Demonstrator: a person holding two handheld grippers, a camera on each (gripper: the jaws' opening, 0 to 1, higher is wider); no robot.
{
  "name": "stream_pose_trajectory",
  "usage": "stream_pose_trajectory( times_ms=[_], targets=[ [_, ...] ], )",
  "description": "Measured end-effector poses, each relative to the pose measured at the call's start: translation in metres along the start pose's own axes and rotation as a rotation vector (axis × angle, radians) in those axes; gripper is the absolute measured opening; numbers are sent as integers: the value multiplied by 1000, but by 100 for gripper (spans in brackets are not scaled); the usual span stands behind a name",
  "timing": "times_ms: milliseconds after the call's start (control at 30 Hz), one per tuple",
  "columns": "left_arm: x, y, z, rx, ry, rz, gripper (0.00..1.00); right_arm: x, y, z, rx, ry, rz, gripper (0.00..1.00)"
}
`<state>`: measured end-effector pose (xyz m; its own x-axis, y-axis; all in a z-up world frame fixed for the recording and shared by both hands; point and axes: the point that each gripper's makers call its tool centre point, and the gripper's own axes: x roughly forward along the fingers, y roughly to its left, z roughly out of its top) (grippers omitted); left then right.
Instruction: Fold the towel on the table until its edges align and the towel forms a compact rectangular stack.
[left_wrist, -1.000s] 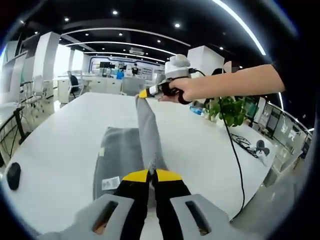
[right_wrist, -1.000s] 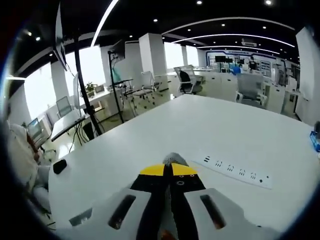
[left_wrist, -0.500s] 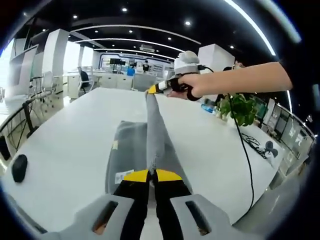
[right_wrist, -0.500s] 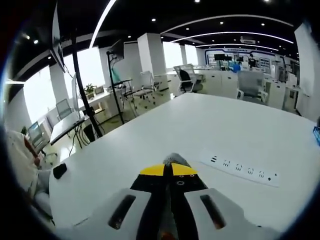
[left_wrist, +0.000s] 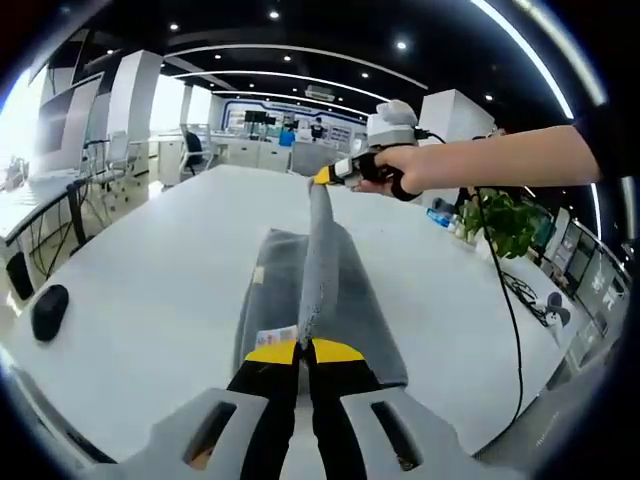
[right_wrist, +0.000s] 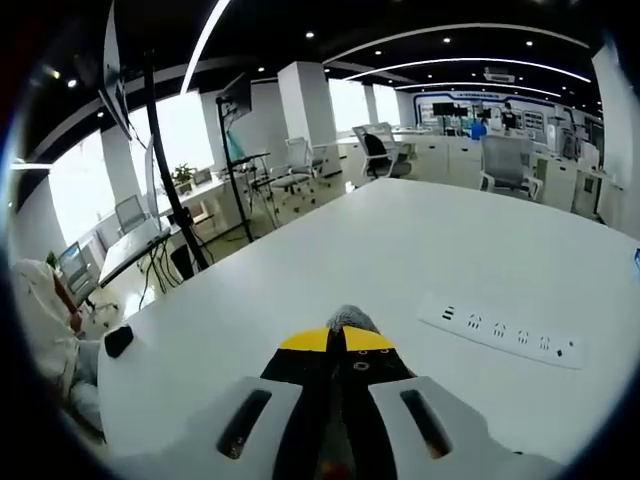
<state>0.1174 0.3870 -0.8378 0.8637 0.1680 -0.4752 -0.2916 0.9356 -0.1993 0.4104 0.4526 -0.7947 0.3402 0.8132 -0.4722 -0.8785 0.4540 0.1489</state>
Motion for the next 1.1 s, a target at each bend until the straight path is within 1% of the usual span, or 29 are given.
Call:
stream_pose_trajectory(
  times_ms=[233, 333, 500, 600, 767, 867, 900, 967, 1100],
  targets=[
    [4, 8, -6, -22, 13, 17, 4, 14, 4, -8, -2, 14, 9, 0],
    [10, 14, -14, -18, 31, 30, 4, 20, 3, -14, -9, 22, 1, 0],
    [15, 21, -21, -31, 45, 40, 4, 34, 4, -25, -14, 41, 2, 0],
    [17, 24, -25, -52, 58, 49, 4, 41, 5, -30, -13, 49, 6, 0],
    [26, 33, -35, -73, 78, 59, 4, 54, 6, -40, -18, 53, -6, 0],
    [28, 37, -36, -75, 84, 65, 4, 63, 7, -48, -43, 67, -11, 0],
    [29, 41, -39, -78, 86, 67, 4, 65, 7, -50, -54, 75, -15, 0],
    [29, 42, -41, -78, 95, 71, 4, 70, 8, -55, -81, 86, -20, 0],
    [31, 43, -45, -74, 110, 69, 4, 80, 12, -62, -84, 93, -15, 0]
  ],
)
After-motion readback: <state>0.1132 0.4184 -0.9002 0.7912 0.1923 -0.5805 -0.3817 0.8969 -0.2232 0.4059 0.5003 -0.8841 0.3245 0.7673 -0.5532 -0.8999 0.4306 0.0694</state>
